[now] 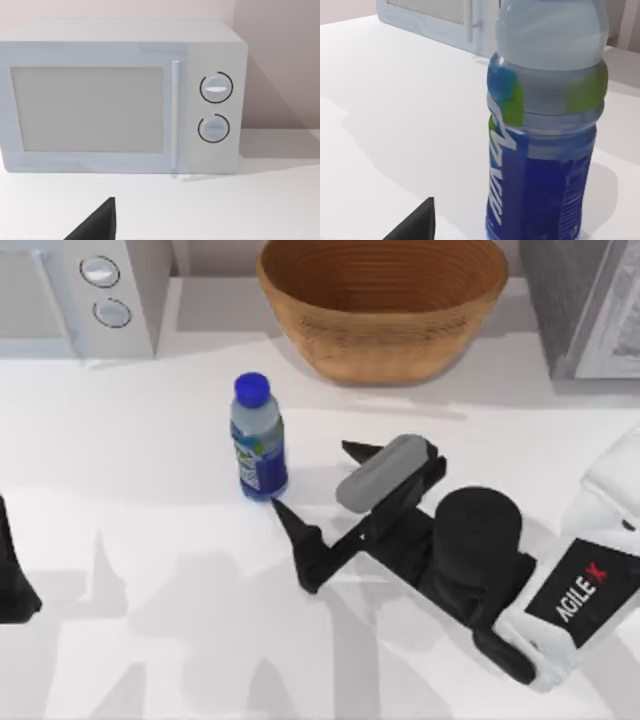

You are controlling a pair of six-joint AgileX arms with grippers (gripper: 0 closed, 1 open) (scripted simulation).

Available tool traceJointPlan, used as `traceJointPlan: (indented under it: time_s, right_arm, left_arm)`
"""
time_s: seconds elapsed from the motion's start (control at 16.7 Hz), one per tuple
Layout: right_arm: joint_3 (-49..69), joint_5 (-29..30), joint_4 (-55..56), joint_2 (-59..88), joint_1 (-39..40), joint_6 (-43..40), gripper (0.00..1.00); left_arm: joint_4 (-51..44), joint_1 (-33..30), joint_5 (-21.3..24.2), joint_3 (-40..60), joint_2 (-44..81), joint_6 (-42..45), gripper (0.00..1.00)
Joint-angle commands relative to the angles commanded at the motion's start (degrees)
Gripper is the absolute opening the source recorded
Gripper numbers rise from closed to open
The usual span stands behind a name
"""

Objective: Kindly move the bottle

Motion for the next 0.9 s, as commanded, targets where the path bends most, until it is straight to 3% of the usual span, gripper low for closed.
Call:
traceJointPlan:
  time_s: [0.48,0.9]
  right_arm:
    - [2.03,-0.02,-1.16,1.05,-0.09,0.0,1.0]
    - [21.31,0.43,-11.07,9.97,0.32,-0.05,1.0]
  left_arm:
    - [0.0,0.0,0.0,0.0,0.0,0.0,1.0]
    - [0.0,0.0,0.0,0.0,0.0,0.0,1.0]
